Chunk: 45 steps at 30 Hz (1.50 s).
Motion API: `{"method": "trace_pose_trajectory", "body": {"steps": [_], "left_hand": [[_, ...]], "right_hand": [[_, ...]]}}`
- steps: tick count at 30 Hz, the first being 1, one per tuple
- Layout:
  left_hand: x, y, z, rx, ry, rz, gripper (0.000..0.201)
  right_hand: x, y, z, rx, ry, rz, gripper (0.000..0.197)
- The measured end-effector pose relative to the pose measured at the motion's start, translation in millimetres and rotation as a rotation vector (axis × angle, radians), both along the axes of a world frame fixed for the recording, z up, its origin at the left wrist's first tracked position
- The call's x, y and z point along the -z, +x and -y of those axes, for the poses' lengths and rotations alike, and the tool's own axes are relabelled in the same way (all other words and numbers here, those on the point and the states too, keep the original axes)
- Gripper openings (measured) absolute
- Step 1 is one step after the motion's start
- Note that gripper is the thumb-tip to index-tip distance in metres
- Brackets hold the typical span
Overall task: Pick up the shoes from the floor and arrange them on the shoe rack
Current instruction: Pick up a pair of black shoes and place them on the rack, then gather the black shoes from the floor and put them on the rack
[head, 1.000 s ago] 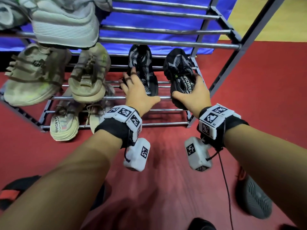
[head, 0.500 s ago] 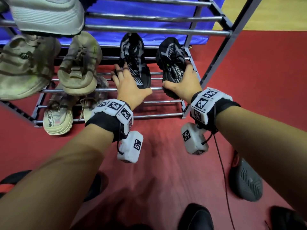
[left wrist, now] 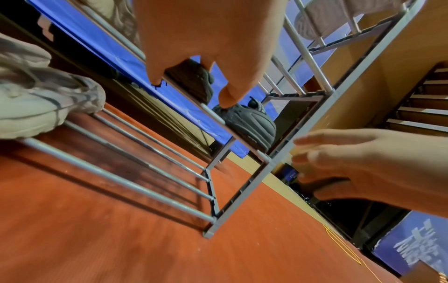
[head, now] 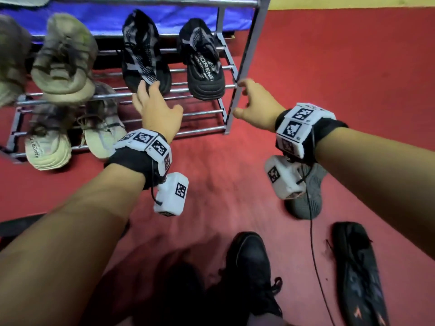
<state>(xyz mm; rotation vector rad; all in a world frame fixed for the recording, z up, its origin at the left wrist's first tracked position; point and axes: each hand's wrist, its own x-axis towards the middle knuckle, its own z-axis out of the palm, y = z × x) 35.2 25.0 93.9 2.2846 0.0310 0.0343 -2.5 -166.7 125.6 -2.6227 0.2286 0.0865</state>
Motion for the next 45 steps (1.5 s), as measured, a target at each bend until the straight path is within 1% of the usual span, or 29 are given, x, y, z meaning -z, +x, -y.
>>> {"method": "trace_pose_trajectory", "body": {"steps": [3, 5, 7, 8, 9, 10, 13, 15, 16, 19, 20, 22, 24, 25, 27, 28, 29, 31, 32, 34, 37, 39, 40, 42, 45], "left_hand": [[0, -19, 9, -0.018, -0.018, 0.066, 0.062], [2, -30, 14, 0.015, 0.004, 0.099, 0.057], [5, -40, 22, 0.089, 0.030, 0.113, 0.048], [9, -44, 29, 0.140, 0.038, 0.097, 0.043], [13, -50, 37, 0.207, 0.046, 0.060, 0.038], [18, -55, 47, 0.289, 0.054, 0.006, 0.034], [36, -75, 84, 0.563, 0.104, -0.196, 0.028], [47, -88, 110, 0.719, 0.167, -0.298, 0.028], [53, -93, 124, 0.783, 0.189, -0.334, 0.029], [72, -104, 165, 0.911, 0.265, -0.458, 0.031], [79, -108, 177, 0.932, 0.276, -0.497, 0.027], [92, -113, 198, 0.950, 0.285, -0.566, 0.012], [104, -120, 215, 0.950, 0.292, -0.646, 0.028], [110, -124, 221, 0.944, 0.296, -0.706, 0.034], [122, -130, 232, 0.909, 0.287, -0.821, 0.057], [127, -132, 236, 0.883, 0.275, -0.859, 0.067], [132, -134, 239, 0.861, 0.265, -0.875, 0.073], [142, -136, 246, 0.833, 0.257, -0.866, 0.081], [144, -138, 248, 0.827, 0.255, -0.849, 0.081], [145, -140, 251, 0.819, 0.250, -0.815, 0.072], [144, -138, 253, 0.822, 0.229, -0.846, 0.060], [141, -136, 252, 0.823, 0.203, -0.879, 0.053], [138, -135, 252, 0.814, 0.176, -0.902, 0.049], [133, -136, 250, 0.768, 0.127, -0.946, 0.041], [129, -130, 237, 0.717, 0.145, -0.942, 0.045]], "right_hand": [[3, -49, 26, 0.124, 0.020, -0.065, 0.057], [11, -81, 50, 0.277, 0.051, -0.090, 0.050], [22, -111, 74, 0.427, 0.049, -0.162, 0.039], [27, -124, 87, 0.471, 0.030, -0.236, 0.030], [30, -136, 100, 0.503, 0.014, -0.314, 0.022], [33, -146, 113, 0.547, 0.016, -0.380, 0.020], [43, -180, 149, 0.668, 0.029, -0.457, 0.026], [59, -202, 166, 0.725, 0.009, -0.504, 0.030], [68, -213, 170, 0.763, 0.009, -0.536, 0.036], [97, -241, 178, 0.946, 0.084, -0.611, 0.065], [105, -246, 180, 0.994, 0.113, -0.614, 0.074], [121, -252, 187, 1.049, 0.137, -0.621, 0.092], [132, -255, 191, 1.046, 0.110, -0.677, 0.106], [137, -255, 191, 1.023, 0.092, -0.717, 0.108], [144, -256, 187, 0.975, 0.055, -0.762, 0.102], [148, -256, 186, 0.965, 0.042, -0.756, 0.096], [152, -257, 184, 0.969, 0.023, -0.746, 0.088], [157, -258, 181, 0.969, -0.047, -0.736, 0.075], [157, -258, 180, 0.956, -0.083, -0.763, 0.073], [157, -259, 183, 0.937, -0.097, -0.808, 0.073], [155, -258, 190, 0.956, -0.028, -0.765, 0.069], [150, -245, 193, 0.965, -0.010, -0.649, 0.058], [147, -235, 196, 0.964, -0.008, -0.572, 0.053], [140, -211, 200, 0.989, 0.024, -0.382, 0.050], [127, -179, 208, 1.132, 0.135, -0.072, 0.050]]}}
